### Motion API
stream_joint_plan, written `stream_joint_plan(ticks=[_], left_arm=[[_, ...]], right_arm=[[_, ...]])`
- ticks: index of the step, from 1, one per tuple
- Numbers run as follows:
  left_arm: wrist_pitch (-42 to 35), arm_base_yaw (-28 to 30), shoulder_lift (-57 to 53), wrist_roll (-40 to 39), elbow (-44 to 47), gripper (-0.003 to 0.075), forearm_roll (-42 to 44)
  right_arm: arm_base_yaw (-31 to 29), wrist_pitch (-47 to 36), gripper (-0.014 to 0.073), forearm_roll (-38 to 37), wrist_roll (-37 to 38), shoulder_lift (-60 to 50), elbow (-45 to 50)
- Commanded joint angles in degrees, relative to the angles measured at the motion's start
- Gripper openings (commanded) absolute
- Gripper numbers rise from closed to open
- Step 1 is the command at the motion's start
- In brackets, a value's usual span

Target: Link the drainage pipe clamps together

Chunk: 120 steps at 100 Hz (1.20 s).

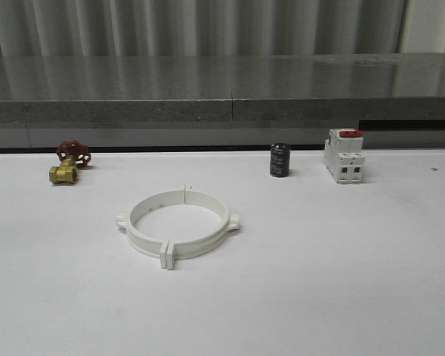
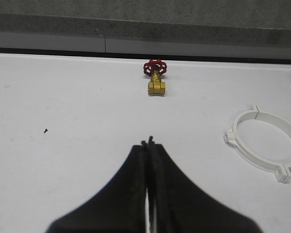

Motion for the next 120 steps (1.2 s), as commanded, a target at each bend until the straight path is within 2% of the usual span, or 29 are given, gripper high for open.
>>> stream_joint_plan(ticks=[1,55,68,88,120], left_arm=[[-4.51,0.02,0.34,0.0,-1.47,-0.002,0.04],[-5.41,0.02,0.34,0.0,-1.31,-0.002,0.78],[-14.72,0.02,0.06,0.0,1.72,-0.002,4.25],[-30.23,0.02,-5.06,0.0,13.31,-0.002,6.58],[-32.54,2.27,-19.72,0.0,25.7,-0.002,6.6]], right_arm=[[0.1,-4.61,-0.0069,-0.03,-0.15,-0.89,-0.96],[0.1,-4.61,-0.0069,-0.03,-0.15,-0.89,-0.96],[0.1,-4.61,-0.0069,-0.03,-0.15,-0.89,-0.96],[0.1,-4.61,-0.0069,-0.03,-0.15,-0.89,-0.96],[0.1,-4.61,-0.0069,-0.03,-0.15,-0.89,-0.96]])
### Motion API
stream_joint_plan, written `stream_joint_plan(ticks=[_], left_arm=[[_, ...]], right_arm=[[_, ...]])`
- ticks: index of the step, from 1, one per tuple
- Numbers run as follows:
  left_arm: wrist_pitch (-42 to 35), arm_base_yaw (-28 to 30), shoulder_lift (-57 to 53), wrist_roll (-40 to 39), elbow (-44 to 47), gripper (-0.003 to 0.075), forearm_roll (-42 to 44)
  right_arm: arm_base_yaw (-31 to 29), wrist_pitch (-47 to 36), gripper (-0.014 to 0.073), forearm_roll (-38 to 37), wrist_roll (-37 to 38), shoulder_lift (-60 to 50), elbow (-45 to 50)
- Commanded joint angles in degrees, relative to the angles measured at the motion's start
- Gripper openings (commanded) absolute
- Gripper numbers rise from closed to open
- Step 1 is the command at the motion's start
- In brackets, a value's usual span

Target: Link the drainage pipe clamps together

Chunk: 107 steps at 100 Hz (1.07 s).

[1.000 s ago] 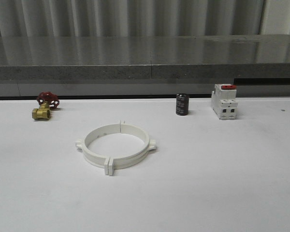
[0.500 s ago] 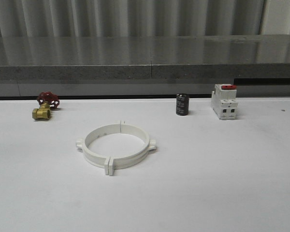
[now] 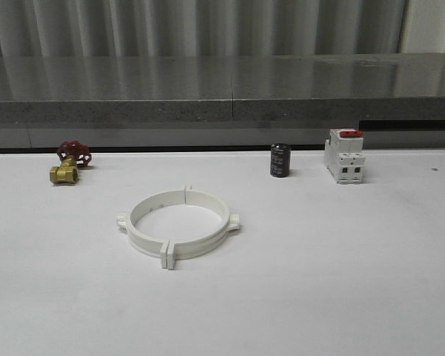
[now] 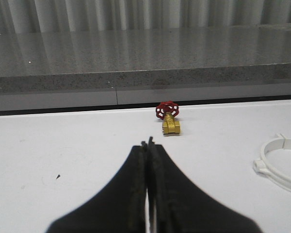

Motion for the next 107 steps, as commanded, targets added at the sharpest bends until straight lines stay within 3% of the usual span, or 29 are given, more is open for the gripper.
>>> stream_joint_plan(ticks=[1,107], left_arm=[[-6.43,0.6,-2.83,0.0,1.95,-0.002,0.01],[-4.52,0.84,-5.08,-0.24,2.05,-0.002,1.37]], right_arm=[[0.1,-4.61,-0.0069,-0.03,-0.15,-0.89,-0.96],[0.1,-4.61,-0.0069,-0.03,-0.15,-0.89,-0.96]])
